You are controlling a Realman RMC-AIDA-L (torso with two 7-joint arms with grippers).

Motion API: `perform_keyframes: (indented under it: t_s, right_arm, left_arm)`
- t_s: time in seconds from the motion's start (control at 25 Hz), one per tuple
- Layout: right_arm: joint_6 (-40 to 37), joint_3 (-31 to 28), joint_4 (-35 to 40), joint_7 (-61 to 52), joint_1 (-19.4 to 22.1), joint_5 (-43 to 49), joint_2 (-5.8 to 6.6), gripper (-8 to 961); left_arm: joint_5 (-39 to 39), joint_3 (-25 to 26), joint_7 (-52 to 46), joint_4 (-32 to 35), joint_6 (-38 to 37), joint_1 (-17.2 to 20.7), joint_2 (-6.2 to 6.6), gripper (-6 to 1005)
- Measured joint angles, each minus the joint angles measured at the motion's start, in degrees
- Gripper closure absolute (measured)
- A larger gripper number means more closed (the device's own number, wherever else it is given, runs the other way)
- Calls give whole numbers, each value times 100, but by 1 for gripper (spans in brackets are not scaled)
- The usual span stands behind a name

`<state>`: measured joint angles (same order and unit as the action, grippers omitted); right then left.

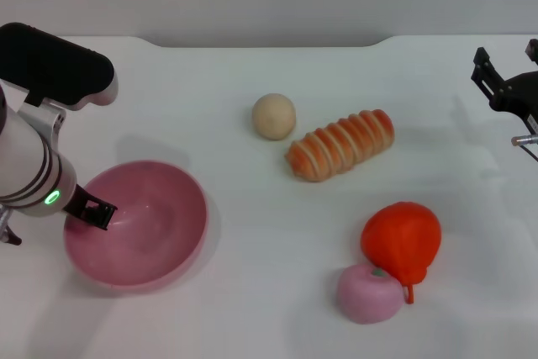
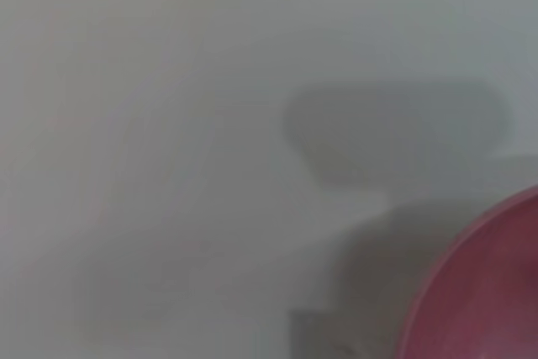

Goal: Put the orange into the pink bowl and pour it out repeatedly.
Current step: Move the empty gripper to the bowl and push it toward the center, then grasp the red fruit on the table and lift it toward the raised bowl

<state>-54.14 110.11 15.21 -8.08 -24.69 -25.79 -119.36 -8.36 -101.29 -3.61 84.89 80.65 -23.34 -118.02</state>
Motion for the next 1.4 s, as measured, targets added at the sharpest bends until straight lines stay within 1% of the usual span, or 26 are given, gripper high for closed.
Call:
perform_keyframes:
  t_s: [0.2,0.48,0.52,0.76,1.0,1.16,1.24,1.28,1.32,1.4]
  right_arm:
    - [0,0,-1,3,-3,0,0,170]
    - [36,29,0,3,-46,24,1,171]
    - [36,34,1,2,-50,30,2,171]
    - [40,50,38,-24,-61,38,9,171]
    - [261,142,203,-25,-81,46,10,171]
    - [708,151,465,4,-94,133,18,171]
    - [1434,156,1090,-64,16,470,43,171]
    - [1434,156,1090,-64,16,470,43,171]
    - [1766,160,1422,-100,96,622,51,171]
    - [2823,151,2421,-141,403,1015,74,171]
  left_arm:
    - [-20,37,-9,4,-30,2,-8,795]
    - [-55,126,-27,378,-504,106,-4,825]
    - [-74,145,-17,393,-535,99,-2,829]
    - [-76,259,81,498,-755,-8,4,929]
    - [-68,479,190,716,-942,-18,11,944]
    - [-39,545,242,833,-962,-20,16,954]
    - [61,679,244,951,-950,-21,20,957]
    - [61,679,244,951,-950,-21,20,957]
    - [100,729,247,994,-941,-21,21,957]
    - [156,802,264,1052,-932,-15,23,957]
